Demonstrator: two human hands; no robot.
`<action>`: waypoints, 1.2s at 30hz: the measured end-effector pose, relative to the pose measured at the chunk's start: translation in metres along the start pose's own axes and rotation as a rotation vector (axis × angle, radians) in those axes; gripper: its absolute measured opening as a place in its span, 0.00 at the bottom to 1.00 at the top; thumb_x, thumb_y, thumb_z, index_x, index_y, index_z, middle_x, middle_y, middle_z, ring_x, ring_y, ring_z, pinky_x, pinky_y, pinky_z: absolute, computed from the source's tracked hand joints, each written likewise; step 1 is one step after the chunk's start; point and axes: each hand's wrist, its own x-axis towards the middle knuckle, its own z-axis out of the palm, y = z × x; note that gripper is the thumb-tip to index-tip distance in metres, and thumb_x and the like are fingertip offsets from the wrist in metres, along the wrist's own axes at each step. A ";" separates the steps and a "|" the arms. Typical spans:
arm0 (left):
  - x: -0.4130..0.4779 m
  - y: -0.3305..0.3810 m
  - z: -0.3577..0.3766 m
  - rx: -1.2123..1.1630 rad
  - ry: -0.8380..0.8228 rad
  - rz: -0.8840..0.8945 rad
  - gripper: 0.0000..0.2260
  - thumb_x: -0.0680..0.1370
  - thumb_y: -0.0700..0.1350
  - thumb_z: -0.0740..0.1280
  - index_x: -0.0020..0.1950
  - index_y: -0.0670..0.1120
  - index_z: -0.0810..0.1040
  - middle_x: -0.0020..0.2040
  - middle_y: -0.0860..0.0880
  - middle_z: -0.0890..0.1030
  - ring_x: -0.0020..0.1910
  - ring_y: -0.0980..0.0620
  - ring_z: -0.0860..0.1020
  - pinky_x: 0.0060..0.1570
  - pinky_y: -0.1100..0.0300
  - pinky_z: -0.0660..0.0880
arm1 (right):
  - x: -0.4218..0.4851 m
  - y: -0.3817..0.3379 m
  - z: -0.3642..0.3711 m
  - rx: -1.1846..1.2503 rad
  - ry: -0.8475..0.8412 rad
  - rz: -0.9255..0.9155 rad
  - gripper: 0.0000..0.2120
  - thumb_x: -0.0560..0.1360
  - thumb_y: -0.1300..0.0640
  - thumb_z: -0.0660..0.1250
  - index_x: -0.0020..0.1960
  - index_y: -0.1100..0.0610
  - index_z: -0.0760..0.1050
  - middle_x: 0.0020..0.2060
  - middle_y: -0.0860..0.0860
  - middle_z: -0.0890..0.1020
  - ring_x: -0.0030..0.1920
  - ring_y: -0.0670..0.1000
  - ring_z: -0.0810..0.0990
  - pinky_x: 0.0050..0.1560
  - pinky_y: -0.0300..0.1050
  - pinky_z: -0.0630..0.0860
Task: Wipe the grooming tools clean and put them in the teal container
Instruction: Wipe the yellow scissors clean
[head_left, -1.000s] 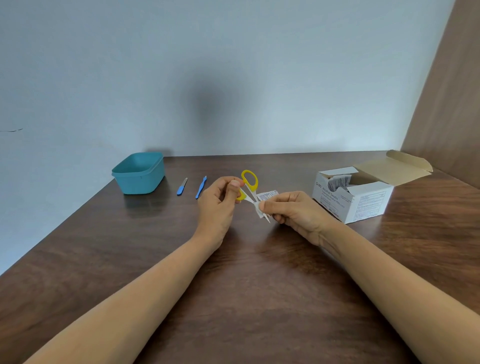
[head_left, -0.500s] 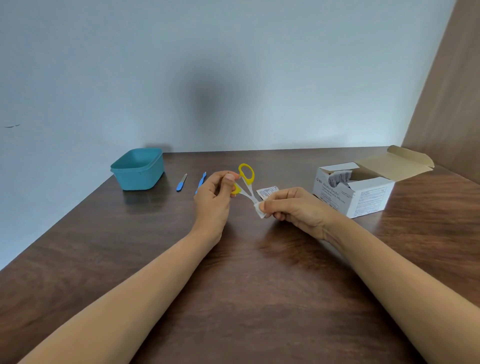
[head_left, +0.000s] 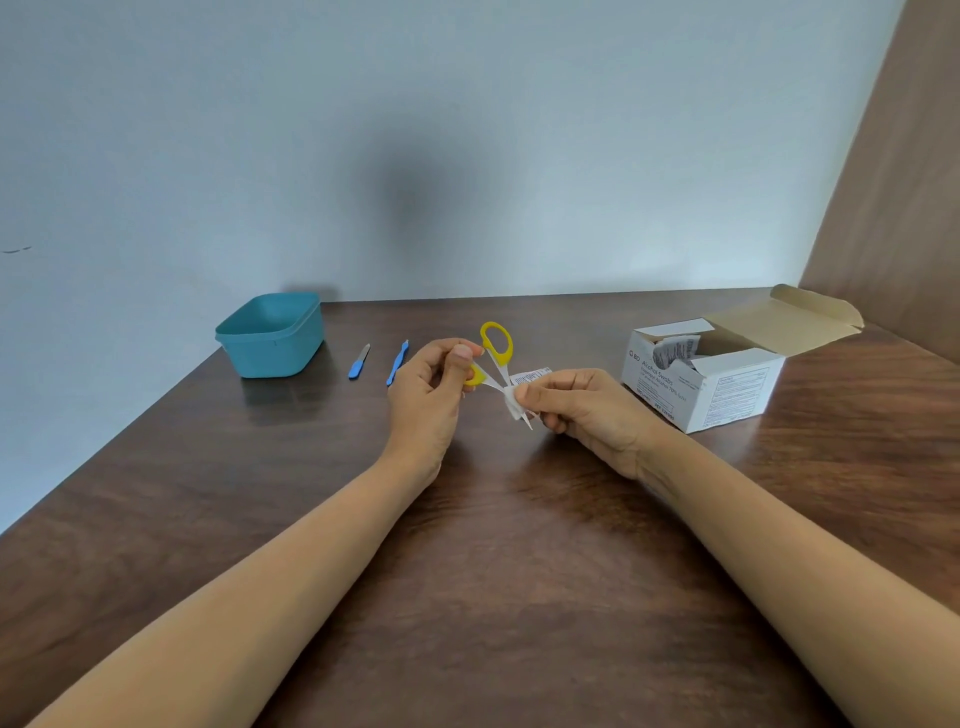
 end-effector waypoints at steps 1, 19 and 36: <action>0.000 0.000 0.000 0.005 -0.016 0.003 0.08 0.81 0.43 0.62 0.49 0.43 0.80 0.37 0.52 0.77 0.35 0.61 0.75 0.36 0.72 0.72 | 0.000 0.000 0.000 0.001 0.002 0.002 0.04 0.71 0.60 0.72 0.40 0.61 0.83 0.31 0.50 0.78 0.29 0.44 0.68 0.33 0.35 0.66; 0.001 -0.001 0.000 -0.045 -0.003 -0.072 0.08 0.81 0.42 0.61 0.49 0.44 0.80 0.36 0.52 0.75 0.35 0.59 0.72 0.36 0.72 0.72 | -0.003 -0.005 -0.002 -0.092 -0.091 0.008 0.12 0.71 0.67 0.69 0.31 0.57 0.82 0.28 0.50 0.79 0.31 0.44 0.69 0.35 0.35 0.66; 0.002 -0.003 0.000 -0.021 -0.053 -0.072 0.09 0.81 0.43 0.62 0.52 0.44 0.81 0.36 0.50 0.75 0.34 0.61 0.73 0.37 0.73 0.72 | 0.001 0.004 0.002 -0.055 0.054 -0.046 0.02 0.70 0.63 0.72 0.38 0.60 0.83 0.26 0.48 0.78 0.27 0.43 0.68 0.32 0.33 0.66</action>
